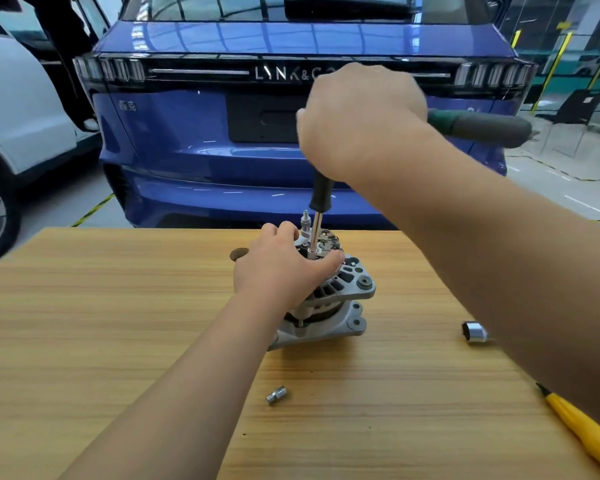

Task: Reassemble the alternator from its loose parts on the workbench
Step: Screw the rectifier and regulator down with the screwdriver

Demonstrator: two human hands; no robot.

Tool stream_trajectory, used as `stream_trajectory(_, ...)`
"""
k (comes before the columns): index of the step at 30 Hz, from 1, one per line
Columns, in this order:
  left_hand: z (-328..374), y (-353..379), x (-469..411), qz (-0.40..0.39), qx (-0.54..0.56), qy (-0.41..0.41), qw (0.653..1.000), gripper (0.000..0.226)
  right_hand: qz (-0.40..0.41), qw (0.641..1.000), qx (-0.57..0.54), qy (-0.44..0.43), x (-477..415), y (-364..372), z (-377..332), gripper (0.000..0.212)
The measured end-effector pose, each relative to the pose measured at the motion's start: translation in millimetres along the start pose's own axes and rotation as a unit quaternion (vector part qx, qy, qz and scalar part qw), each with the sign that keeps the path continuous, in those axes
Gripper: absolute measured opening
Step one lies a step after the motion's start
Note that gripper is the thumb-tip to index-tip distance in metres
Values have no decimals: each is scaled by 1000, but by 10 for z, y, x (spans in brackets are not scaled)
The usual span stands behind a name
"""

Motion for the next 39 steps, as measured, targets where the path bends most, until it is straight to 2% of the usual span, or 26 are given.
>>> stream_trajectory(1,27,17,14,6,-12,-14,1000,90,-17,999,18,30,1,24,38,36)
stream_trajectory(3,58,45,34,12,-31,-29,999,92,-15,999,13,27,5,49,90,38)
stream_trajectory(7,39,39,35,6,-33,-12,999,96,-11,996,-10,-91,7,11,53,51)
stream_trajectory(9,-15,23,18,-25,-26,15,999,102,-30,989,-23,-146,-19,-19,4,42)
stream_trajectory(11,-101,-38,-5,-74,63,36,995,101,-75,978,-60,-188,-50,-49,23,33)
stream_trajectory(13,-173,-131,-8,-82,164,63,981,87,-147,960,-114,-211,-64,-115,112,21)
stream_trajectory(15,-196,-178,32,-51,196,91,975,69,-197,947,-123,-222,-50,-197,191,14)
stream_trajectory(18,-173,-167,96,-29,283,98,954,34,-191,949,-130,-215,-76,-223,225,12)
stream_trajectory(21,-165,-189,118,-23,330,113,937,7,-172,959,-94,-207,-93,-149,164,32)
stream_trajectory(24,-137,-207,142,-5,301,146,943,2,-156,963,-84,-205,-86,-124,93,40)
stream_trajectory(29,-142,-194,140,-6,282,128,951,10,-182,948,-114,-234,-60,-182,66,17)
stream_trajectory(33,-120,-202,157,-7,268,158,950,14,-139,964,-91,-207,-119,-88,61,36)
stream_trajectory(37,-92,-184,134,-13,254,193,948,10,-223,939,-129,-230,-90,-121,79,22)
stream_trajectory(39,-87,-180,133,-1,249,212,945,16,-214,940,-136,-230,-95,-137,119,21)
Point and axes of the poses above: each hand's wrist, its own x-axis away from the middle knuckle, its own y-axis out of the palm, z = x × y, the point moved 4 cm from there along -x, towards the middle knuckle, and after that the axes turned 3 degrees about x, right-handed, at the moved point
